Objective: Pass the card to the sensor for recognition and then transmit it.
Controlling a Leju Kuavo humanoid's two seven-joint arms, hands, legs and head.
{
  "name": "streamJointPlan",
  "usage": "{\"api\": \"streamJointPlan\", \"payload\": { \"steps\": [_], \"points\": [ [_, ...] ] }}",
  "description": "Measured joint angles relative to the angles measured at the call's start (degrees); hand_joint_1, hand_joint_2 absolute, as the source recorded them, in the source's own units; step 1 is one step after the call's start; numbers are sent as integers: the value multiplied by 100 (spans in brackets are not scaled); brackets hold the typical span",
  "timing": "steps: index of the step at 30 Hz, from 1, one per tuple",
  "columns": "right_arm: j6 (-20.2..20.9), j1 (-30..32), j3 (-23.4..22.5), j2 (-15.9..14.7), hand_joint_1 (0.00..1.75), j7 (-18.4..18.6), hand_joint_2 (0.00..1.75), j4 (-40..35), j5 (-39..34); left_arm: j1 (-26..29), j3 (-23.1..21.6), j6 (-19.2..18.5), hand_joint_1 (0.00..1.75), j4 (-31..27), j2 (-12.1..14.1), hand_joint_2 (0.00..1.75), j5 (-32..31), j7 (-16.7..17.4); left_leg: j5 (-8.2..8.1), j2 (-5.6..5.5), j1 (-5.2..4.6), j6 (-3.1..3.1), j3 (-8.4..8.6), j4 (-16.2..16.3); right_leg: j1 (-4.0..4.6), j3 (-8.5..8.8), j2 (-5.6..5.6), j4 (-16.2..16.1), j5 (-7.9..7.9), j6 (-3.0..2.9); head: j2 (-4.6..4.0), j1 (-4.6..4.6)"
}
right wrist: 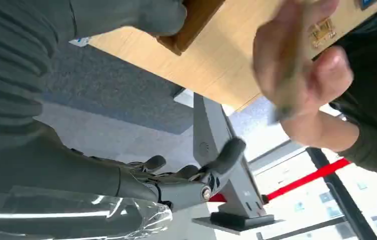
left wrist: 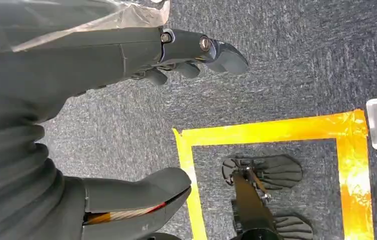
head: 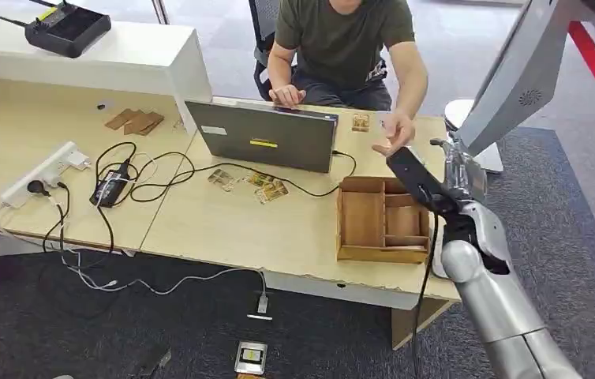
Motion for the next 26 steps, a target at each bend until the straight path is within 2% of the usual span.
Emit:
{"api": "streamJointPlan", "payload": {
  "steps": [4, 7, 8, 9, 11, 13, 14, 15, 16, 17, 20, 23, 25, 26],
  "points": [
    [-914, 246, -441, -179, 0, -323, 175, 37, -1047, 21, 0, 15, 0, 2, -7, 175, 2, 13, -2, -1, 0, 2, 1, 1, -1, -2, 0, -3, -1, 1, 0, 0],
    [-2053, 546, -973, -396, 0, -989, 175, 85, -2169, 83, 7, 59, 0, 2, -7, 175, 61, -59, -7, -6, 0, 10, 1, 2, -2, 5, -2, -8, -3, 3, 0, 2],
    [-2431, 660, -1197, -463, 0, -1305, 175, 113, -2620, 117, 9, 68, 0, 2, -7, 175, 98, -96, -11, -8, 0, 14, 3, 2, -3, 4, -4, -12, -7, 6, 0, 2],
    [-2704, 798, -1448, -542, 0, -1798, 175, 181, -3235, 164, 13, 87, 0, 2, -2, 175, 148, -144, -14, -6, 0, 12, 7, 2, -3, 1, -4, -15, -8, 6, 0, -2],
    [-3052, 1128, -2142, -708, 0, -2936, 175, 550, -4969, 291, 70, 131, 0, 2, 4, 175, 347, -332, -24, -10, 0, 16, 11, 2, -1, 20, -4, -22, -16, 15, 0, 2],
    [-3006, 1422, -2823, -787, 0, -3742, 175, 1022, -6088, 435, 142, 136, 0, 4, 11, 175, 479, -461, -32, -15, 0, 22, 12, 1, -5, 25, -7, -22, -20, 16, 0, 2],
    [-2837, 1542, -3161, -819, 0, -4237, 175, 1332, -6435, 496, 166, 133, 0, 7, 20, 175, 509, -509, -34, -11, -1, 21, 9, 1, -7, 21, -4, -21, -20, 16, 0, 0],
    [-2788, 1641, -3393, -839, 0, -4483, 175, 1556, -6573, 531, 179, 133, 0, 11, 28, 175, 538, -531, -39, -6, -3, 16, 10, 0, -9, 16, 0, -21, -20, 16, 0, 0],
    [-2810, 1716, -3570, -850, 0, -4505, 175, 1738, -6653, 551, 203, 133, 0, 13, 33, 175, 564, -540, -42, 1, -4, 16, 12, 0, -8, 15, 8, -21, -20, 16, 0, -2],
    [-2882, 1759, -3783, -861, 0, -4331, 175, 1992, -6757, 563, 234, 136, 0, 13, 35, 175, 614, -562, -48, 6, -3, 12, 20, 0, -4, 12, 14, -24, -25, 10, 0, -2],
    [-2468, 2168, -4328, -828, 0, -3336, 175, 2908, -7142, 655, 319, 133, 0, 15, 39, 175, 752, -601, -67, -6, 17, 6, 55, -2, 19, 61, 0, -32, -61, 1, 0, 4],
    [-2628, 2717, -4620, -512, 0, -2239, 175, 3706, -7042, 808, 422, 44, 0, 30, 74, 175, 966, -688, -87, -21, 27, -7, 74, -4, 29, 90, -14, -21, -72, -9, 0, 2],
    [-2821, 2916, -4699, -270, 0, -1706, 175, 4086, -6899, 832, 477, -20, 0, 42, 138, 175, 999, -763, -90, 0, 29, -12, 77, -9, 30, 78, 5, -17, -74, -17, 0, -2],
    [-2678, 2962, -4749, -181, 0, -1591, 175, 4254, -6864, 817, 485, -44, 0, 42, 155, 175, 968, -794, -93, 1, 32, -16, 80, -11, 31, 79, 6, -15, -80, -27, 0, -7]
  ]
}}
